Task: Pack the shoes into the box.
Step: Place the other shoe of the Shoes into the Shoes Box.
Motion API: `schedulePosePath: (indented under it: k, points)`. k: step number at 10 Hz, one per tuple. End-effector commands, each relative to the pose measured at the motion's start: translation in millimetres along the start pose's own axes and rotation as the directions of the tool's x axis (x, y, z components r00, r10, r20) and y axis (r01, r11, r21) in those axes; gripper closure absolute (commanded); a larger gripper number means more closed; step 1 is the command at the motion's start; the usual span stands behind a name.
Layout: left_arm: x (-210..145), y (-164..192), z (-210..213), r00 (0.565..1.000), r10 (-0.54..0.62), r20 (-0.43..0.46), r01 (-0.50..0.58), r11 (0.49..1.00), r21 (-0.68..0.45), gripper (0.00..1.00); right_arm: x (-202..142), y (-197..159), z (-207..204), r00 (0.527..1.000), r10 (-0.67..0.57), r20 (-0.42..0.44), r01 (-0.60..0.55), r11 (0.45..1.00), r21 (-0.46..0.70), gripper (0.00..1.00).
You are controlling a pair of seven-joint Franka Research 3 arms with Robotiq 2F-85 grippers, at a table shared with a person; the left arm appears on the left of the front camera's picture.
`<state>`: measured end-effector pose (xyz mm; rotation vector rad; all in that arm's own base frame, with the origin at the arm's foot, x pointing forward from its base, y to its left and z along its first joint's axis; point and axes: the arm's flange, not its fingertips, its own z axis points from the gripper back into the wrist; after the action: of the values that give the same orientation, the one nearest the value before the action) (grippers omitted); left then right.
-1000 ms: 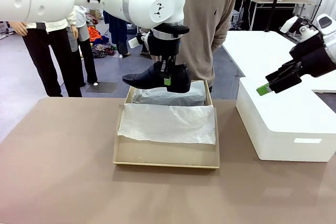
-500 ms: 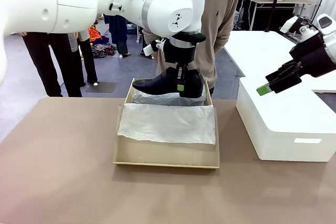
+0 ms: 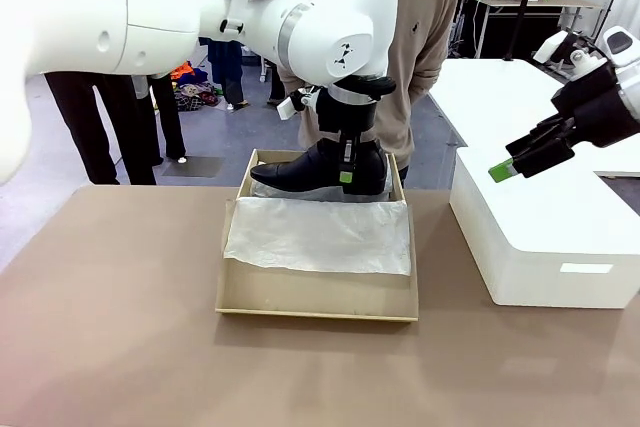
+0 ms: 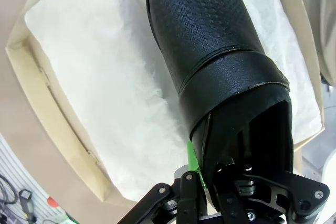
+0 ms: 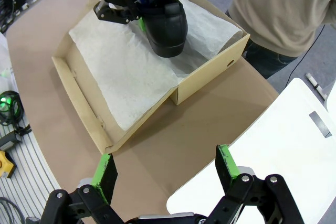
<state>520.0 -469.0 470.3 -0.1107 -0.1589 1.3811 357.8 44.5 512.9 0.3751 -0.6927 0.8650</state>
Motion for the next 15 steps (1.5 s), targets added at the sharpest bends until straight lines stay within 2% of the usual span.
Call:
schedulePosePath:
  k: [1,5,7,15]
  points:
    - [-3.5,4.2,-4.7,0.996,0.076,0.053,-0.075,0.997,-0.03,1.0,-0.3,-3.7,-0.5,0.999,0.02,0.024,-0.02,1.0,0.015,0.0]
    - [-6.1,-4.6,-25.3,0.997,0.068,0.048,-0.067,0.998,-0.022,1.0,-0.3,-3.7,-0.5,0.999,0.02,0.024,-0.02,1.0,0.015,0.0]
    - [-6.5,-7.3,-30.7,0.993,0.104,0.053,-0.103,0.994,-0.023,1.0,-0.3,-3.7,-0.5,0.999,0.02,0.024,-0.02,1.0,0.015,0.0]
    - [-13.5,-23.4,-49.2,0.993,0.076,0.089,-0.073,0.996,-0.043,1.0,-0.3,-3.7,-0.5,0.999,0.02,0.024,-0.02,1.0,0.015,0.0]
